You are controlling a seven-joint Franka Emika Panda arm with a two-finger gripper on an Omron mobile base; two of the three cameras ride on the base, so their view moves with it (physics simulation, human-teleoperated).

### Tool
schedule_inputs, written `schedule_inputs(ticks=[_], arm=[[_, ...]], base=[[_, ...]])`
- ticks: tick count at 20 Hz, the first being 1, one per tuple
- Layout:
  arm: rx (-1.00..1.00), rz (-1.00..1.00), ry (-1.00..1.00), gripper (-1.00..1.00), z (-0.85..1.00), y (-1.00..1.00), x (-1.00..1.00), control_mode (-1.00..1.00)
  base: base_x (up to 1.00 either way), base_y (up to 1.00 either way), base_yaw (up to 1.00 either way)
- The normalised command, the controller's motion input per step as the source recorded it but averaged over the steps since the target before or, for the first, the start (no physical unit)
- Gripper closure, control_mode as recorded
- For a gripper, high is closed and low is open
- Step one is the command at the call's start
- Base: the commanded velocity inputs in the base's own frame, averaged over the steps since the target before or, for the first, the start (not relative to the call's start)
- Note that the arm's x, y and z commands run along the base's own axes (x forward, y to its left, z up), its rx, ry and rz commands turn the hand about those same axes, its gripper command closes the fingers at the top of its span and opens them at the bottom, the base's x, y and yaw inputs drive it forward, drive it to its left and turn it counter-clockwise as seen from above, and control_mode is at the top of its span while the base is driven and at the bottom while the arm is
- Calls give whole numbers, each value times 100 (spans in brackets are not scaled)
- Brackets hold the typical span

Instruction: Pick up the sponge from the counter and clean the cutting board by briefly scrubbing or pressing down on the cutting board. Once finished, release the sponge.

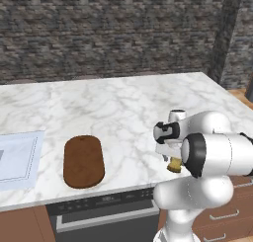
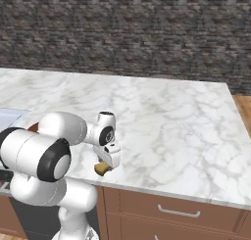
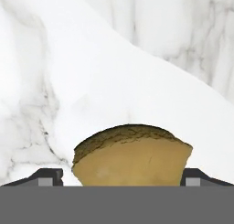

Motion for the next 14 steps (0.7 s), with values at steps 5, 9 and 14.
schedule_inputs(ticks=[5, 9, 14], arm=[[0, 0, 0, 100, -11, 0, -2, -100], [0, 0, -3, 100, -1, 0, -11, -100], [0, -2, -4, 100, 34, 17, -26, -100]], base=[[0, 0, 0], [0, 0, 0], [0, 0, 0]])
